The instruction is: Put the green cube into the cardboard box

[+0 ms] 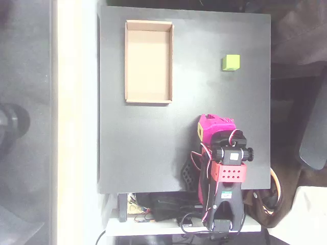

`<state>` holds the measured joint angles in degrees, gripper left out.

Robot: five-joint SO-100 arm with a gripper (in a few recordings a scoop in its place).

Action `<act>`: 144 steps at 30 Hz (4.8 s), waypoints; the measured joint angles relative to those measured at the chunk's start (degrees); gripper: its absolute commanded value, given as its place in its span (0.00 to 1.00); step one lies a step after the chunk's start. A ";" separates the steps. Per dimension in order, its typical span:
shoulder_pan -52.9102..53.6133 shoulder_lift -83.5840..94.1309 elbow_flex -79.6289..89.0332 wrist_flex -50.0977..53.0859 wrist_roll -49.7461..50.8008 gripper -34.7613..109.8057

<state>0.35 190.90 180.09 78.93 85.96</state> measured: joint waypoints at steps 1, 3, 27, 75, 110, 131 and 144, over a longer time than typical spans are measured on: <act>0.00 0.00 0.00 0.00 0.00 0.27; 0.00 0.00 0.00 0.00 0.00 0.27; 0.00 0.00 0.00 0.00 0.00 0.27; 0.26 -42.54 -59.24 2.20 -0.70 0.27; 12.48 -89.65 -98.79 1.76 -0.70 0.45; 11.87 -105.91 -99.23 -4.04 -0.62 0.54; 9.67 -113.55 -99.49 -4.31 -0.70 0.54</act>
<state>10.02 77.34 80.60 74.62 85.25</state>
